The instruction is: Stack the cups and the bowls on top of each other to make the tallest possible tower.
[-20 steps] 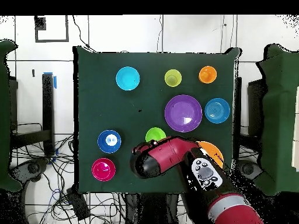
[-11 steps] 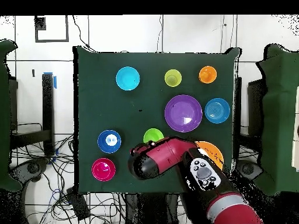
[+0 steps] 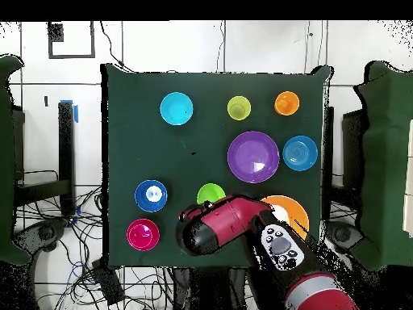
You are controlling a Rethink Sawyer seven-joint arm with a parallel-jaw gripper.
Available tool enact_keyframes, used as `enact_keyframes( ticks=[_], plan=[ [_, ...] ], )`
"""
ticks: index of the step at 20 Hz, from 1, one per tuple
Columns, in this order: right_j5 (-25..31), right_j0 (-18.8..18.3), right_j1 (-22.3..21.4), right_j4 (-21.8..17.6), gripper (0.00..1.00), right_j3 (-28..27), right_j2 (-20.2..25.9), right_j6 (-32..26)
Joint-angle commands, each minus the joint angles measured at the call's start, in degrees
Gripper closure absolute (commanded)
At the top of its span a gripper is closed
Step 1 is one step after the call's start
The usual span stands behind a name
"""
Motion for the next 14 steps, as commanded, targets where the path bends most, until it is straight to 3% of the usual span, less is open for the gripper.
enact_keyframes(
  ticks=[1,14],
  plan=[
    [5.3,0.69,-0.65,1.95,1.0,3.67,2.96,-1.24],
    [1.55,3.66,-2.48,1.18,1.0,7.82,-0.67,3.97]
  ],
)
